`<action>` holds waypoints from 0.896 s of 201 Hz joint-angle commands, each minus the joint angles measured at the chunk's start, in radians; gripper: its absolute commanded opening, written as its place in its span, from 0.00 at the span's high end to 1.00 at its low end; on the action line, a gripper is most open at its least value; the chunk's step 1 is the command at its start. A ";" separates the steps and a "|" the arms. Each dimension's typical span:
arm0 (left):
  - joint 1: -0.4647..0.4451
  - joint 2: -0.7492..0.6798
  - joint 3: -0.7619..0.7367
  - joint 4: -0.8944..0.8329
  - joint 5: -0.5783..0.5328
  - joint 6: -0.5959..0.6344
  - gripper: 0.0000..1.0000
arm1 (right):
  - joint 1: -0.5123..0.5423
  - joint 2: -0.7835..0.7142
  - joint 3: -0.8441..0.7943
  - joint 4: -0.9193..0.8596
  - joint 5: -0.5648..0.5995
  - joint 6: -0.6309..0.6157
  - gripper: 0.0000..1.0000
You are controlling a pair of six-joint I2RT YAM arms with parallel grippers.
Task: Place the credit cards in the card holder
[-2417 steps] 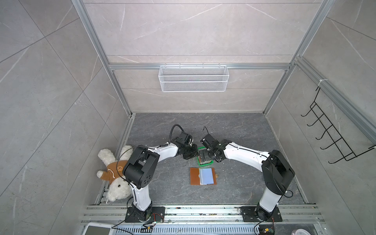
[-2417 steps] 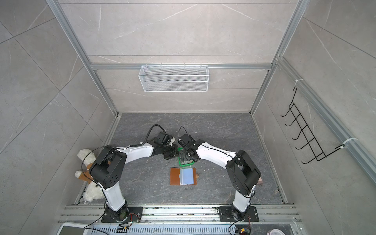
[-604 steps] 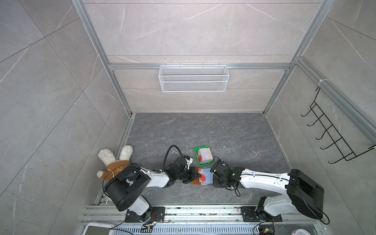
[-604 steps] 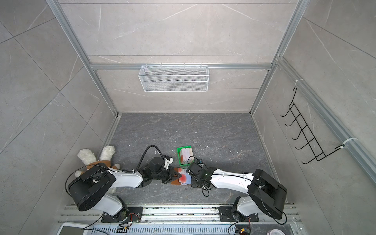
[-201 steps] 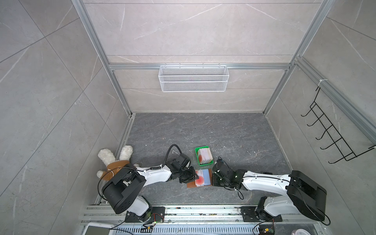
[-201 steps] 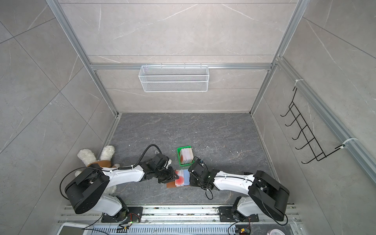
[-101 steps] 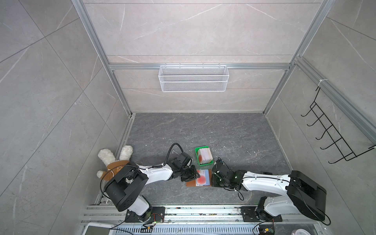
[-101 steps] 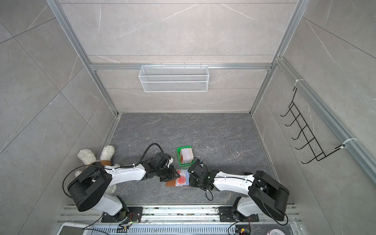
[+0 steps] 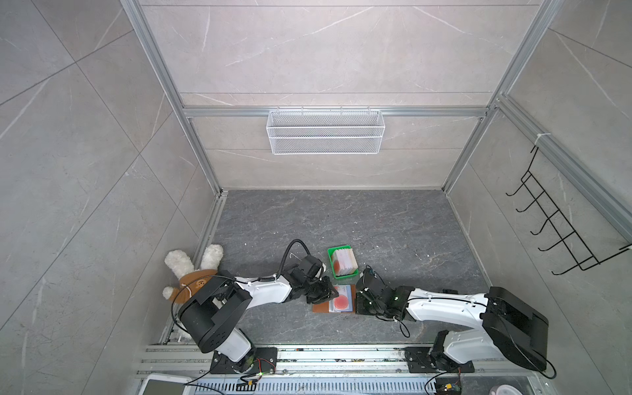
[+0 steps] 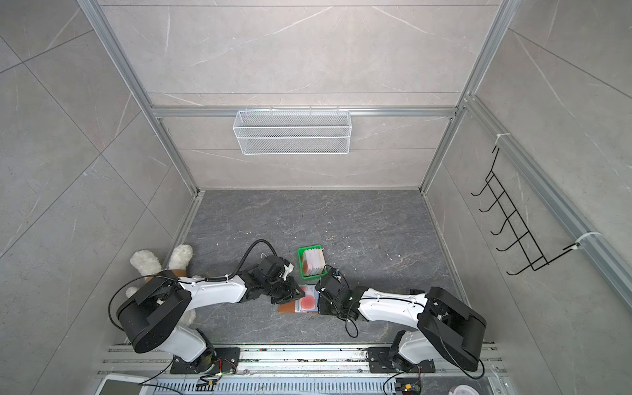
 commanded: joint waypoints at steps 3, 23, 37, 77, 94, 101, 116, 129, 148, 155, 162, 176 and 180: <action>-0.001 0.018 0.021 0.024 0.021 -0.007 0.76 | 0.008 0.014 -0.012 -0.022 0.021 0.018 0.89; -0.005 0.005 0.022 -0.005 0.001 -0.004 0.76 | 0.008 0.010 -0.011 -0.026 0.024 0.018 0.89; -0.006 -0.017 0.025 -0.033 -0.018 0.005 0.76 | 0.008 0.008 -0.012 -0.030 0.028 0.018 0.89; -0.006 -0.033 0.034 -0.088 -0.045 0.019 0.76 | 0.010 0.010 -0.013 -0.030 0.031 0.019 0.89; -0.007 -0.024 0.036 -0.091 -0.050 0.021 0.75 | 0.009 0.011 -0.011 -0.031 0.033 0.018 0.89; -0.006 -0.019 0.037 -0.084 -0.046 0.020 0.75 | 0.010 0.010 -0.013 -0.031 0.033 0.019 0.89; -0.006 -0.005 0.039 -0.056 -0.032 0.014 0.75 | 0.010 0.010 -0.012 -0.032 0.033 0.019 0.89; -0.008 0.008 0.046 -0.040 -0.021 0.008 0.76 | 0.011 0.007 -0.016 -0.034 0.035 0.021 0.89; -0.009 0.023 0.056 -0.022 -0.010 0.001 0.76 | 0.012 0.004 -0.015 -0.037 0.038 0.021 0.89; -0.009 0.025 0.059 -0.018 -0.008 0.001 0.77 | 0.011 0.003 -0.015 -0.039 0.039 0.021 0.89; -0.009 0.029 0.062 -0.017 -0.007 0.001 0.78 | 0.012 0.002 -0.014 -0.039 0.039 0.021 0.89; -0.009 0.034 0.067 -0.011 -0.001 0.001 0.80 | 0.011 0.002 -0.014 -0.040 0.040 0.021 0.89; -0.009 0.036 0.068 -0.009 0.001 0.000 0.81 | 0.012 0.004 -0.014 -0.041 0.041 0.021 0.89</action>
